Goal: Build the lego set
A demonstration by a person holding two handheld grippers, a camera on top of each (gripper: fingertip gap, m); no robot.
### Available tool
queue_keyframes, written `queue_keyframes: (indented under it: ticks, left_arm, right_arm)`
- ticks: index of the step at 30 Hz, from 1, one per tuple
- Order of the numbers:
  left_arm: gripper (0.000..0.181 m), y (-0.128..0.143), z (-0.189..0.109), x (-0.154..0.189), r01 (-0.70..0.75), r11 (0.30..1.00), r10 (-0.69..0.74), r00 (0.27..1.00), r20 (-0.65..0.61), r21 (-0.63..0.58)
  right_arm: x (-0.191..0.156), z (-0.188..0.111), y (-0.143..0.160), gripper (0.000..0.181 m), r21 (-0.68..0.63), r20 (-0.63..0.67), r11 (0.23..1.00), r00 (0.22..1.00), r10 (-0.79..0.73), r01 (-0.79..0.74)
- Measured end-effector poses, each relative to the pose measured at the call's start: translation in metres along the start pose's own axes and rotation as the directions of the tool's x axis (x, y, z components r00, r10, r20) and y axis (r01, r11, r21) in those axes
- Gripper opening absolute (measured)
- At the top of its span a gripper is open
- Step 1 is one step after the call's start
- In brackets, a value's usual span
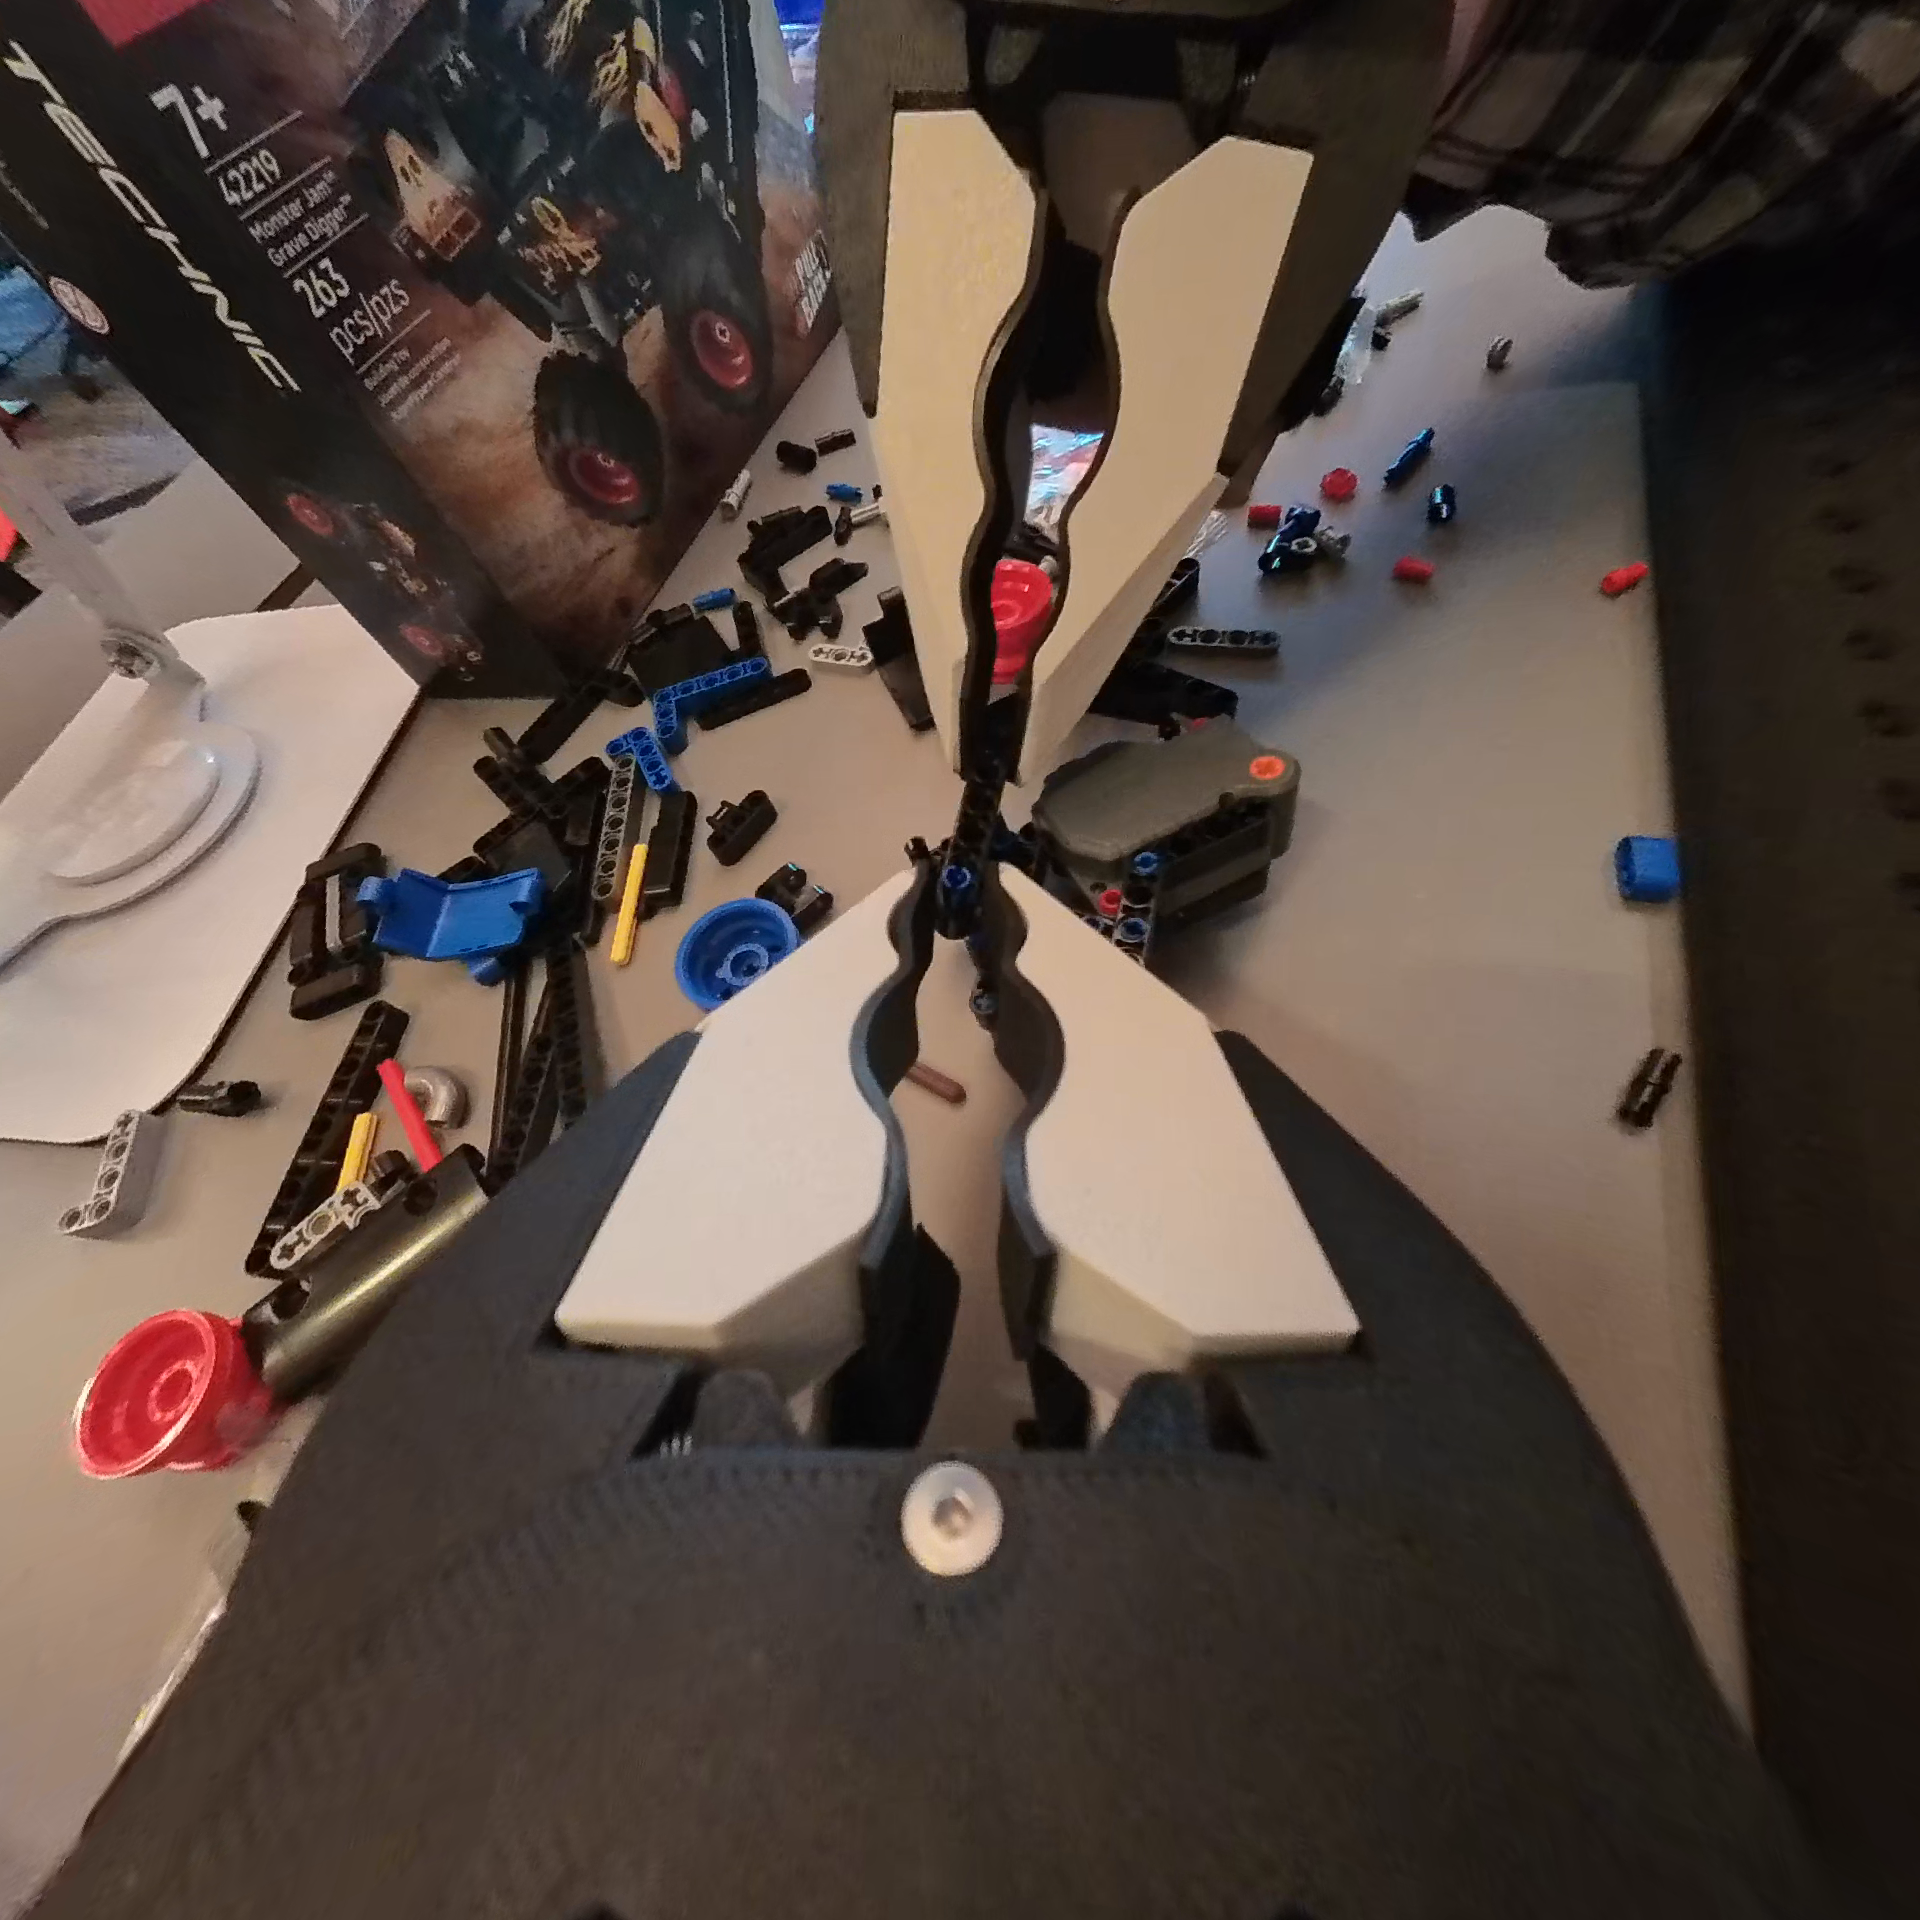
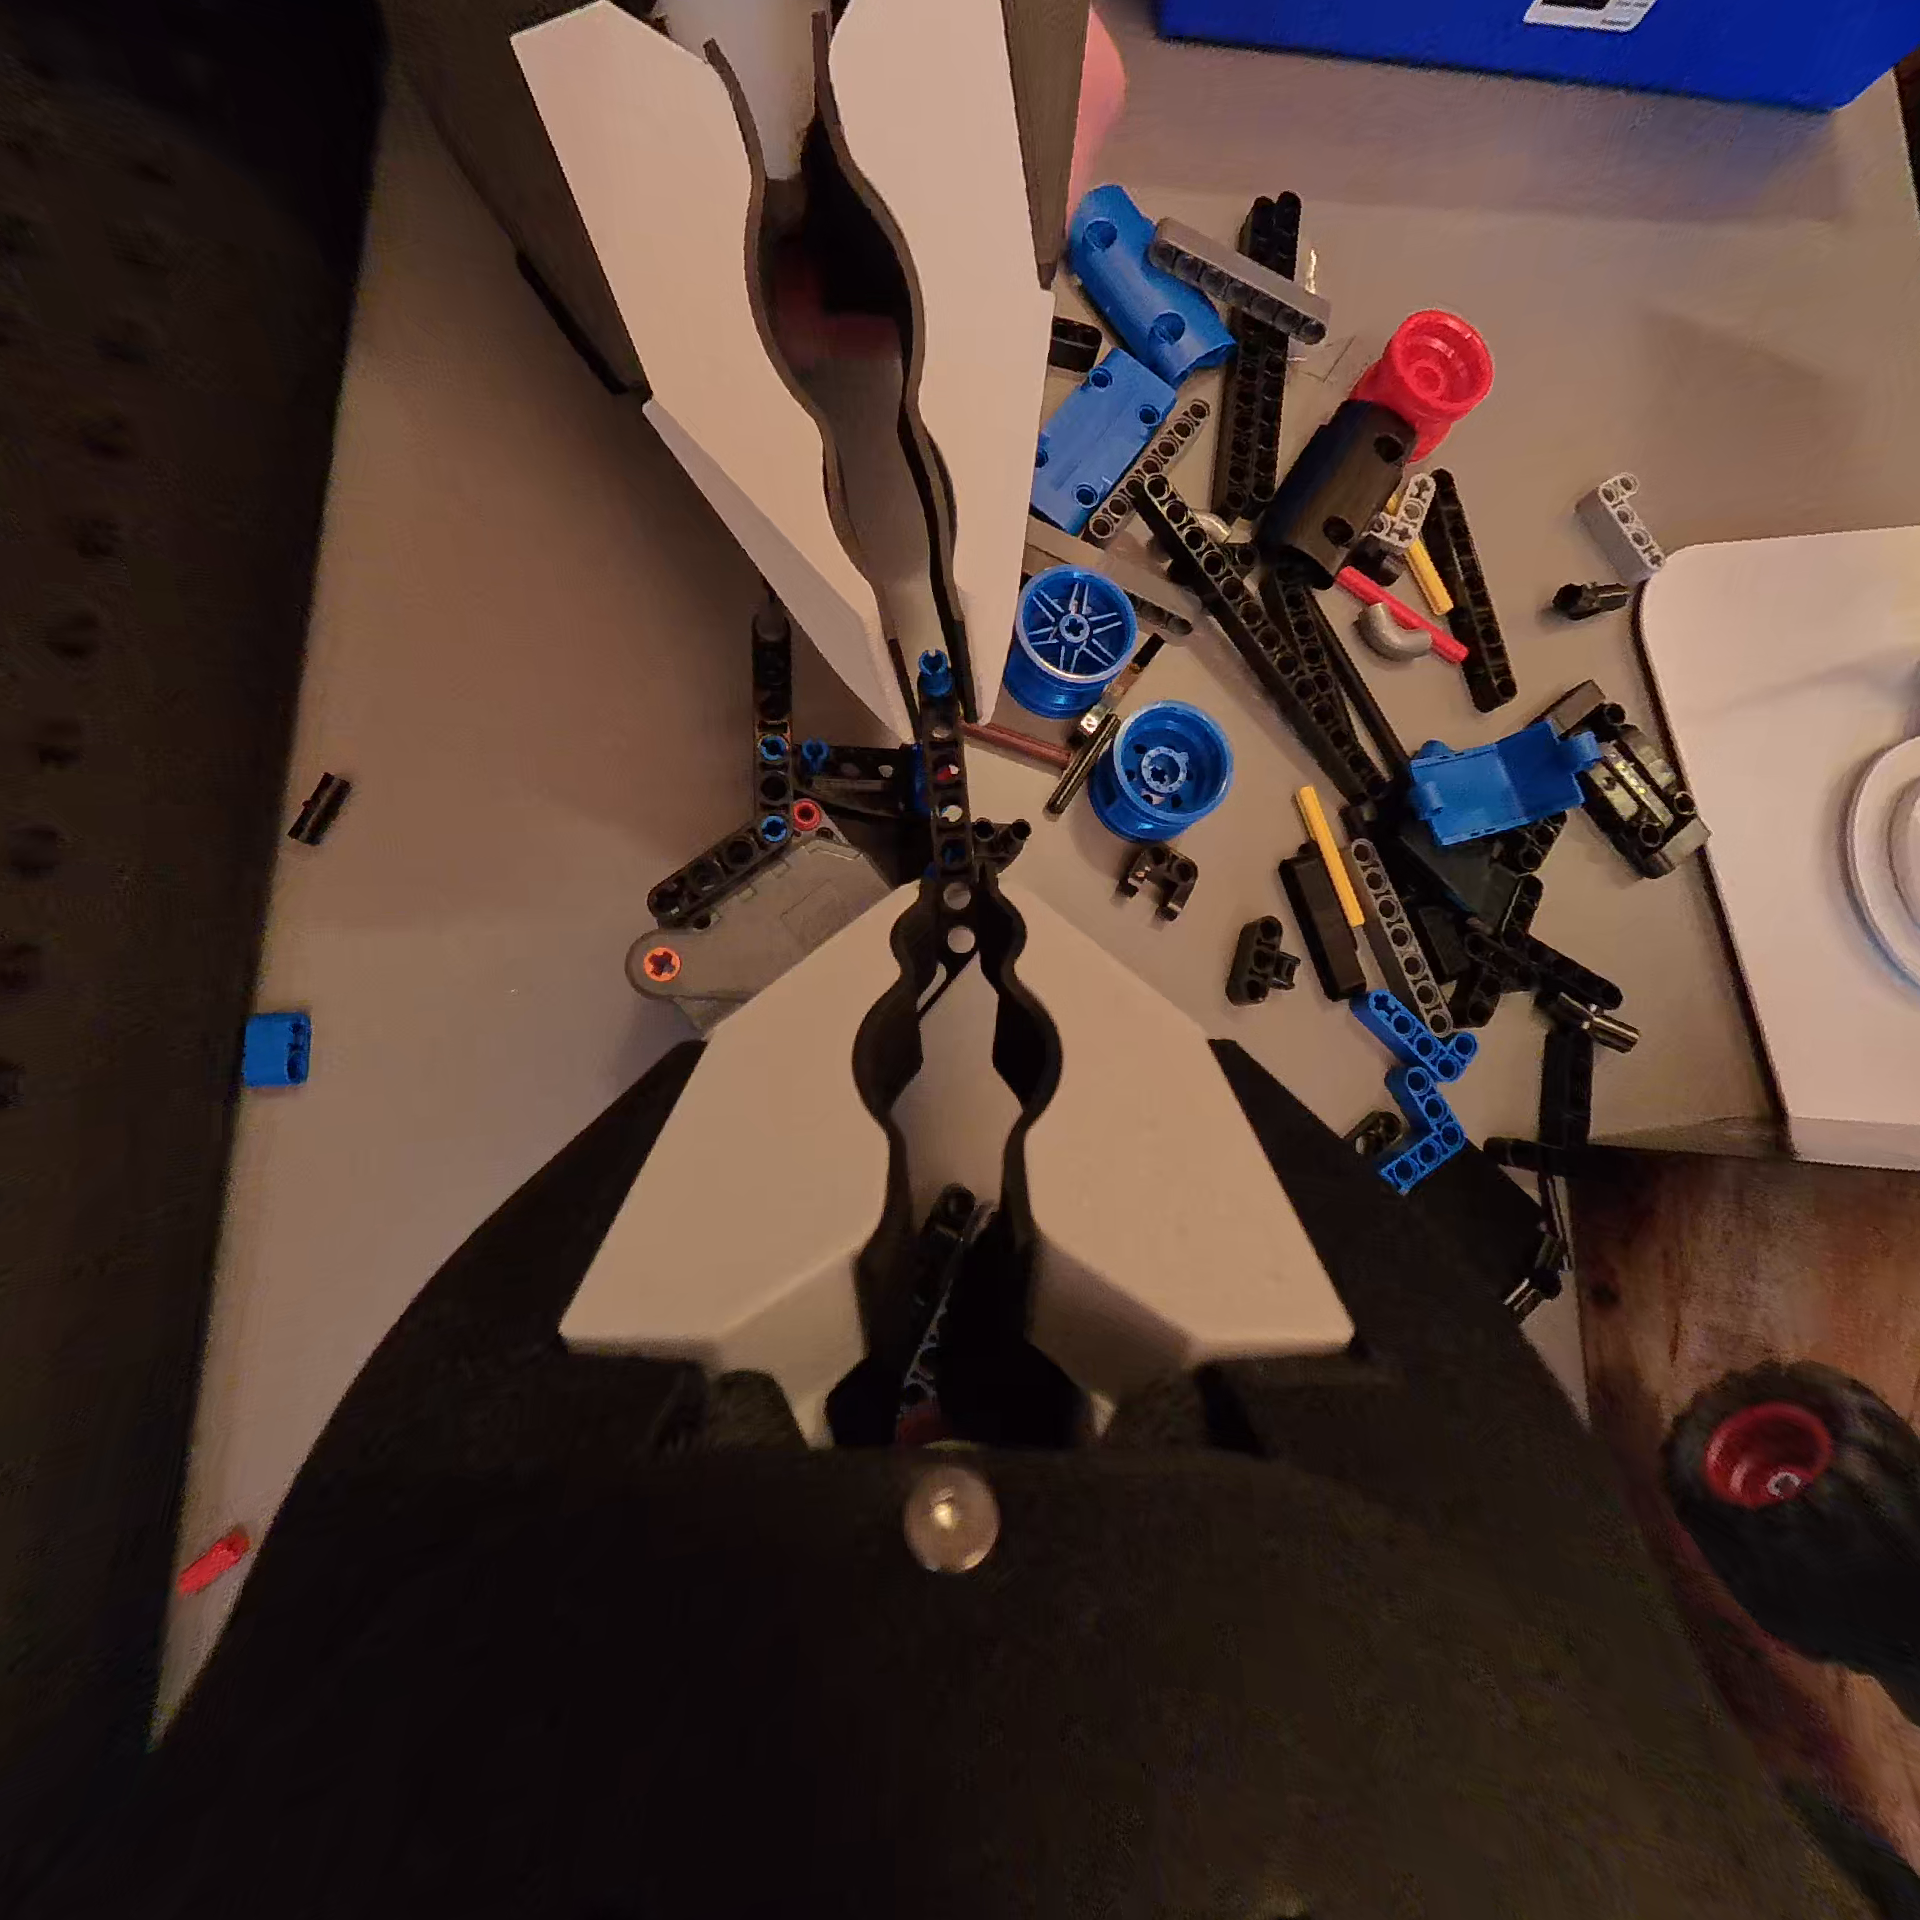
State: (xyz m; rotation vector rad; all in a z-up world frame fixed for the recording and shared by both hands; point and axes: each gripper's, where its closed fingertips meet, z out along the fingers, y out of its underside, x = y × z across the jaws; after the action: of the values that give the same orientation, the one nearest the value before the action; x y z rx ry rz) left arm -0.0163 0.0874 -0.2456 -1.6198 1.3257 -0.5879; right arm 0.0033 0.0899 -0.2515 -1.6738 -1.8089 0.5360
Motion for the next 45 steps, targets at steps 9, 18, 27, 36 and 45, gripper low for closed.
queue_keyframes:
  ticks: [9, 18, 27, 36, 45]
  left_arm:
    - [0.006, 0.001, 0.000, -0.001, 0.055, 0.998, -0.056, 0.998, 0.016, 0.020]
    - [0.006, 0.000, 0.002, -0.006, 0.153, 0.988, -0.154, 0.988, 0.005, 0.034]
    - [0.007, -0.004, 0.002, 0.001, 0.226, 0.974, -0.224, 0.974, -0.036, 0.034]
    - [0.009, -0.006, -0.009, 0.029, 0.143, 0.989, -0.144, 0.988, 0.056, 0.024]
    - [0.010, -0.006, -0.017, 0.040, 0.138, 0.990, -0.140, 0.981, 0.136, 0.029]
  right_arm:
    - [0.001, 0.001, 0.000, 0.004, 0.006, 0.026, 0.999, 0.999, 0.047, -0.047]
    - [0.005, 0.003, 0.001, 0.005, 0.005, 0.123, 0.986, 0.979, 0.163, -0.164]
    - [-0.004, 0.001, 0.003, 0.005, 0.028, 0.115, 0.984, 0.978, 0.174, -0.178]
    - [-0.033, -0.003, -0.001, 0.004, 0.063, -0.001, 0.991, 0.993, 0.117, -0.117]
    - [-0.048, -0.001, -0.005, 0.005, 0.086, 0.099, 0.989, 0.989, 0.113, -0.122]
